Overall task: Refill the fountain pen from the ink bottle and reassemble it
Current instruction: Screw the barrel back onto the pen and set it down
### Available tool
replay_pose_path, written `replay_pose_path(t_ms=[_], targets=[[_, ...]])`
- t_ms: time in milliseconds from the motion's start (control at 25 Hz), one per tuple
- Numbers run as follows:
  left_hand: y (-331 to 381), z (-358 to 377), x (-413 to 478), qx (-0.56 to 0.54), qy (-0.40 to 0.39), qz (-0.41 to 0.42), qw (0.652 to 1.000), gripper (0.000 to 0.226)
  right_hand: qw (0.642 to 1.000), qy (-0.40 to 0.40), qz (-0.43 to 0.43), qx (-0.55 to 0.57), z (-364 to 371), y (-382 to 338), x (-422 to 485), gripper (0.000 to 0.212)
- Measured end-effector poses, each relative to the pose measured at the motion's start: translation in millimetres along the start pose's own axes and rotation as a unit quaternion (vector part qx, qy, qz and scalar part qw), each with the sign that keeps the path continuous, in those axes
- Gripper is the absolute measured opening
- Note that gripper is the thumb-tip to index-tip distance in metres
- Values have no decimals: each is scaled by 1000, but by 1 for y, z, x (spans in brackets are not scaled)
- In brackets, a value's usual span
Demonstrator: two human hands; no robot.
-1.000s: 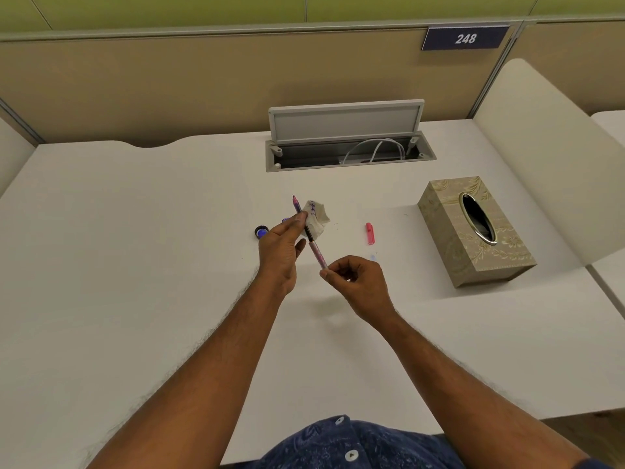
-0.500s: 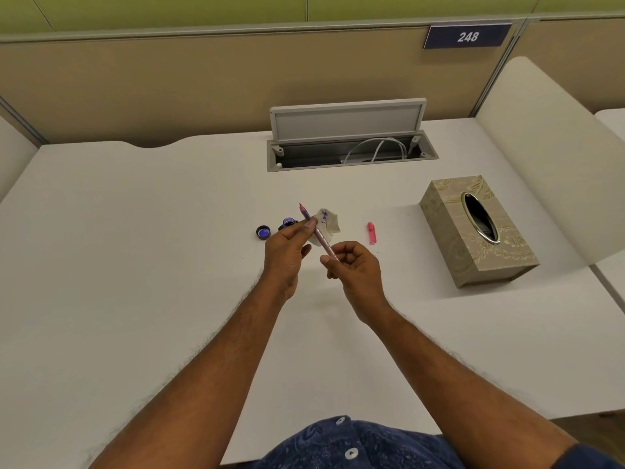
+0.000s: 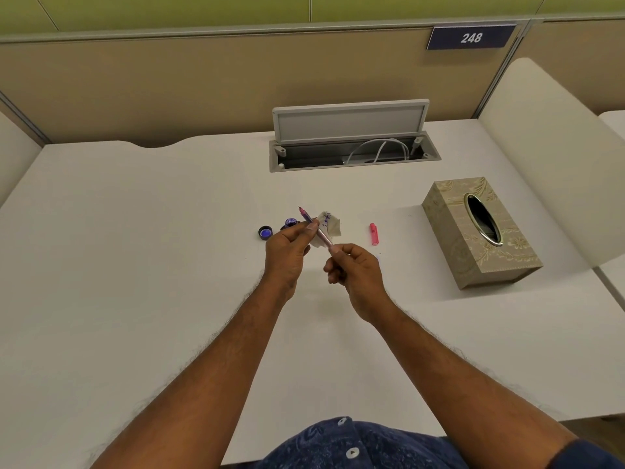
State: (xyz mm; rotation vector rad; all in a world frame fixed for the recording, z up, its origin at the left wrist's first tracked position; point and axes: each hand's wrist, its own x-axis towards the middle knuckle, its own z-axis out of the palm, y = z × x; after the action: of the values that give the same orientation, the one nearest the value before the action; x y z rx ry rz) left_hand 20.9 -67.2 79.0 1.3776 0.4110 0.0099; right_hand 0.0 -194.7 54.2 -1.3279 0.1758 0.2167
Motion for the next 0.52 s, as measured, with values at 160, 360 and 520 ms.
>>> replay_pose_path(t_ms=[160, 360, 520], targets=[[0, -1, 1, 8, -6, 13, 1000, 26, 999, -6, 43, 3, 2, -3, 0, 39], [1, 1, 1, 19, 5, 19, 1000, 25, 1000, 11, -26, 7, 1, 1, -2, 13], [3, 2, 0, 16, 3, 16, 1000, 24, 999, 15, 44, 7, 5, -5, 0, 49]])
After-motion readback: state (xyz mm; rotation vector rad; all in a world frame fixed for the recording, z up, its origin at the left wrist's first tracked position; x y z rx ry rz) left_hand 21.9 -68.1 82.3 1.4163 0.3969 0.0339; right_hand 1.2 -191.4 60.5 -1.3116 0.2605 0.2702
